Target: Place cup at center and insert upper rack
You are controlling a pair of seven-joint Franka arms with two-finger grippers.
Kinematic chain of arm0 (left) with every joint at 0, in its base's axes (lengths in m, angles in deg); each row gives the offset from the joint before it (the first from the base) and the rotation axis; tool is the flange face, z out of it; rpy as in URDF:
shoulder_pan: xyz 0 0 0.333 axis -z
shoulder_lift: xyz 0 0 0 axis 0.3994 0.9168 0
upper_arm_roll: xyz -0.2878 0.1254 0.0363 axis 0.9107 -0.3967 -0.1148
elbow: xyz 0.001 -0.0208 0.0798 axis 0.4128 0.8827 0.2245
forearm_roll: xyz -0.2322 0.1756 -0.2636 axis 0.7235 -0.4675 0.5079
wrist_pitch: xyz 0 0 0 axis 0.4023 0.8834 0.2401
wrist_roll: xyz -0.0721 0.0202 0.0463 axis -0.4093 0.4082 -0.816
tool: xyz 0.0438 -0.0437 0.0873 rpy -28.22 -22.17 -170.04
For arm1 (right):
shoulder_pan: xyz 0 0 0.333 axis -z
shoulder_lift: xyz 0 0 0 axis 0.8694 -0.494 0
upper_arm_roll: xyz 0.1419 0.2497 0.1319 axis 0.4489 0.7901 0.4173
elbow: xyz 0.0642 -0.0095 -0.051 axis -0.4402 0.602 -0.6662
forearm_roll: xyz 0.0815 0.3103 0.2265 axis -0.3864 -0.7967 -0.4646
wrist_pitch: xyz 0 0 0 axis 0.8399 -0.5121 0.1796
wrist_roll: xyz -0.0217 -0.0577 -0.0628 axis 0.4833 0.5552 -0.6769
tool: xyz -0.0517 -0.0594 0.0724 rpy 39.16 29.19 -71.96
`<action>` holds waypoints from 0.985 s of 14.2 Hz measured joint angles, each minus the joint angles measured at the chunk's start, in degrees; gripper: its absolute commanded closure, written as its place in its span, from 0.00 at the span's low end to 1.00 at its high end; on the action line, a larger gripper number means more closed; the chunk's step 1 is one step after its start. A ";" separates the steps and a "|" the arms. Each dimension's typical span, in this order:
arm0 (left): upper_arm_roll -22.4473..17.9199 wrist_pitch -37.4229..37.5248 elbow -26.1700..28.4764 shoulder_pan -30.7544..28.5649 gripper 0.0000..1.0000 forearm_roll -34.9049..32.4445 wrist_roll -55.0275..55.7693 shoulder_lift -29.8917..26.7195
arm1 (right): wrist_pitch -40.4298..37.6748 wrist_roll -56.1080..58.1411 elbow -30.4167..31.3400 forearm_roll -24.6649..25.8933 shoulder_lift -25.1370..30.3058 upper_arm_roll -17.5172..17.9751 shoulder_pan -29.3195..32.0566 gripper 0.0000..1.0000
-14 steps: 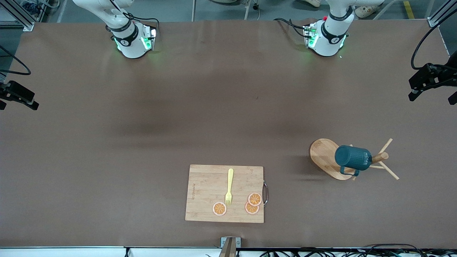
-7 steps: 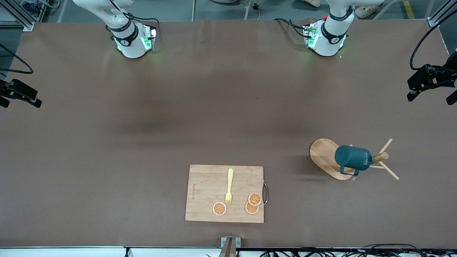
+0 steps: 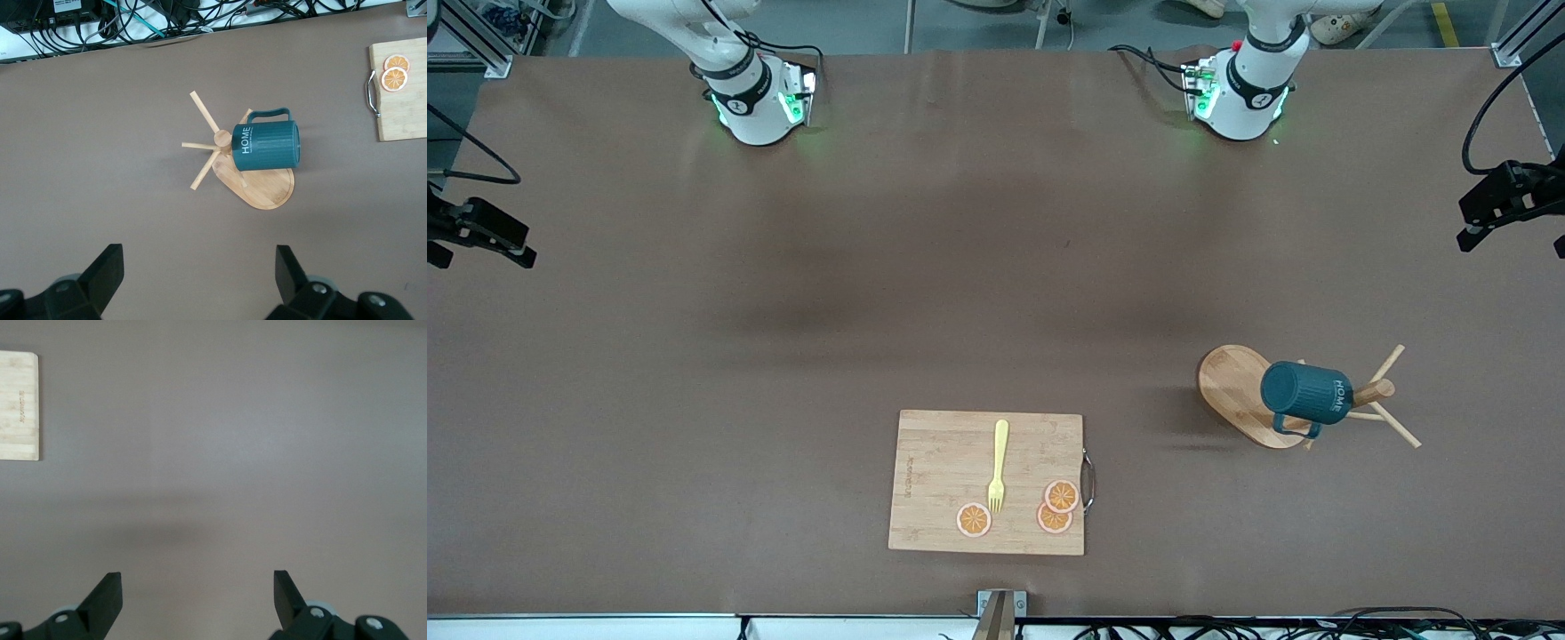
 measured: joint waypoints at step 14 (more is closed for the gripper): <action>2.68 0.96 0.00 -1.96 0.00 0.42 0.00 0.00 | 0.01 -0.20 3.21 -0.37 2.62 -0.66 -0.31 0.00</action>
